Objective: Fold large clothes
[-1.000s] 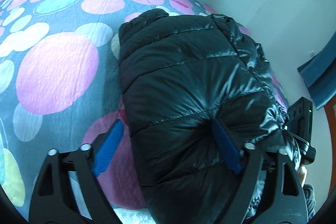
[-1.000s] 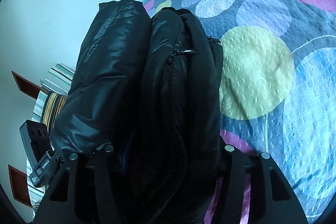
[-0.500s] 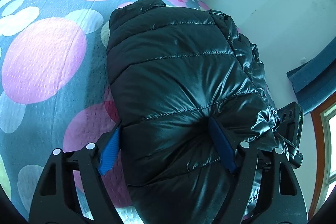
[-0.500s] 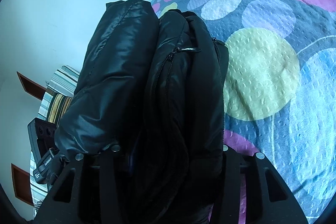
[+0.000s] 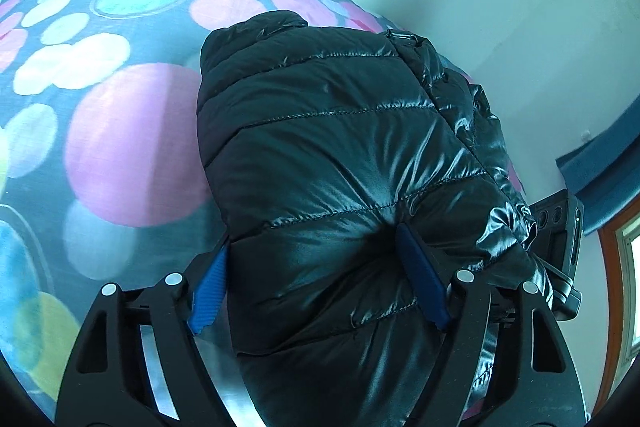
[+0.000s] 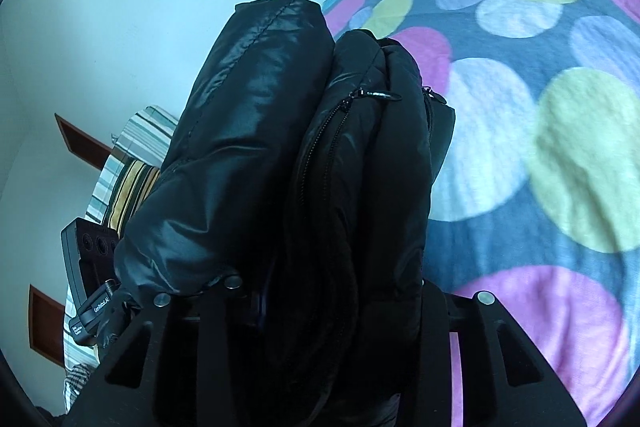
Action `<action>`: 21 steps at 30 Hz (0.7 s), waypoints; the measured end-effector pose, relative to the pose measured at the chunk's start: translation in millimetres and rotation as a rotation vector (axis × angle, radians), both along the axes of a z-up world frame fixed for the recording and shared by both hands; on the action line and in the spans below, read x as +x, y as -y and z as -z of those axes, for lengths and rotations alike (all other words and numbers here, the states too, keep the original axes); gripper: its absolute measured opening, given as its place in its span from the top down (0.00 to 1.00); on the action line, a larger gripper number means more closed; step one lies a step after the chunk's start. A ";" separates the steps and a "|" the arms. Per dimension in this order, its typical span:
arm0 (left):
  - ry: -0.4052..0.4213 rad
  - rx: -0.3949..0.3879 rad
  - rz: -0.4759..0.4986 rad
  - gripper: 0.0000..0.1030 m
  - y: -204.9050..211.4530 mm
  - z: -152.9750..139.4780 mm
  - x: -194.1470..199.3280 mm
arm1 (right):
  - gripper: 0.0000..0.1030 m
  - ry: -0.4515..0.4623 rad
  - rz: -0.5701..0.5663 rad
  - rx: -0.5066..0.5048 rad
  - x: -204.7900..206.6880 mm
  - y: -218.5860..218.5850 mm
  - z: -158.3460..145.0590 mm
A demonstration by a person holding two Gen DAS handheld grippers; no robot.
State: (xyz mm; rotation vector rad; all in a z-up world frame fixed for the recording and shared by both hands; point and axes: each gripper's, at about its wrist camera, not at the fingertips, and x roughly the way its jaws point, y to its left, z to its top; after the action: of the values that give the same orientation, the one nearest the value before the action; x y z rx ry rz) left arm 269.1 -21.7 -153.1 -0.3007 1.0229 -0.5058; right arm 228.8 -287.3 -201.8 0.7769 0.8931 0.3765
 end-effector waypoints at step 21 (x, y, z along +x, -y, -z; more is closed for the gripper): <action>0.028 0.069 -0.107 0.25 -93.6 -8.4 54.0 | 0.63 0.013 -0.115 0.025 93.8 -100.0 -4.1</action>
State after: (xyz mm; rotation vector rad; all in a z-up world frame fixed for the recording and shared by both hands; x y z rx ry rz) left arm 323.1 71.9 -144.7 -0.2851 0.9893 -0.3764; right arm 322.6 -187.3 -197.7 0.7473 0.9249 0.4937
